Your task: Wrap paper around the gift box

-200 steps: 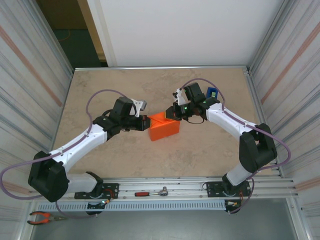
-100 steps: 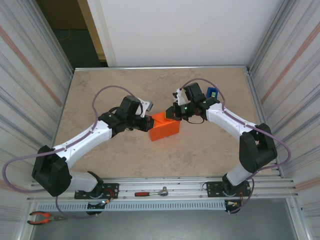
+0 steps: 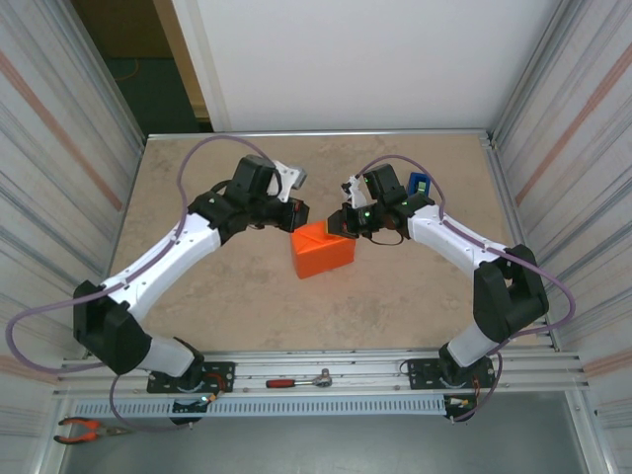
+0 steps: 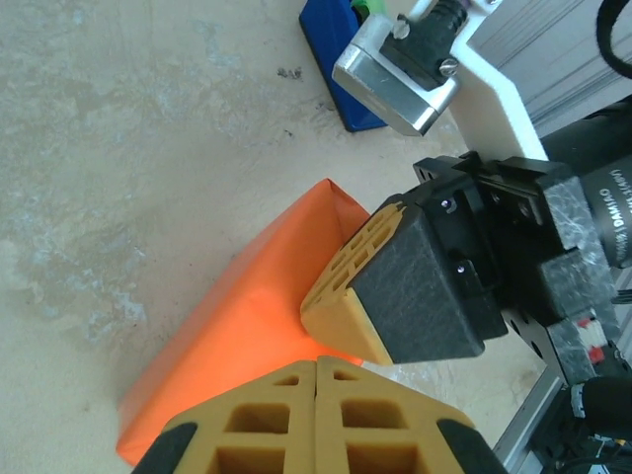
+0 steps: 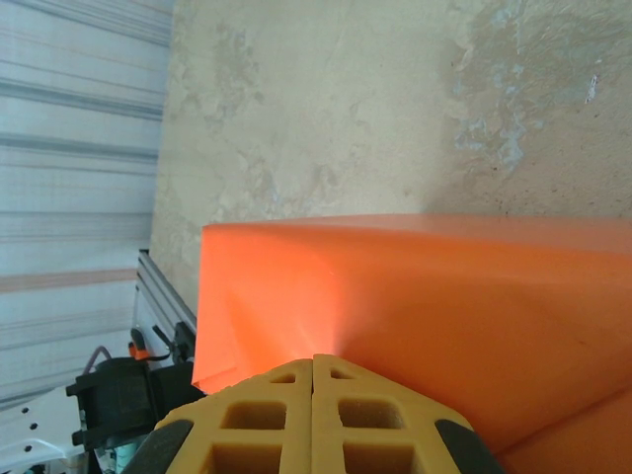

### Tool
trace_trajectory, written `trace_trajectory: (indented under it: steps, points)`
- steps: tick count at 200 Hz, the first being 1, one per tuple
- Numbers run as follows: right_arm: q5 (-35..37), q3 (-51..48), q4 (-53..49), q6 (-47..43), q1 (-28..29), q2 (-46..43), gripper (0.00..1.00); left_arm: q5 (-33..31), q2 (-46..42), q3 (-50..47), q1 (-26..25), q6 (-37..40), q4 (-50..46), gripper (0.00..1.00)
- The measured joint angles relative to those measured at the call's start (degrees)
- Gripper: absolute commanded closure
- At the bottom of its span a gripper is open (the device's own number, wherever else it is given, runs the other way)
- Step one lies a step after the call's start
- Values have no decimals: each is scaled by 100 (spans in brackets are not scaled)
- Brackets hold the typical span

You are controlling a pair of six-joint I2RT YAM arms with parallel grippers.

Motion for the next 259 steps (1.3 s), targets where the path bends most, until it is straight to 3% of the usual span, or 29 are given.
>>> trace_trajectory:
  steps: [56, 259]
  points:
    - [-20, -15, 17, 9, -11, -7, 100, 184, 629, 13, -37, 101, -44, 100]
    - [-39, -46, 57, 9, -20, -17, 100, 295, 787, -173, -319, 444, -42, 100]
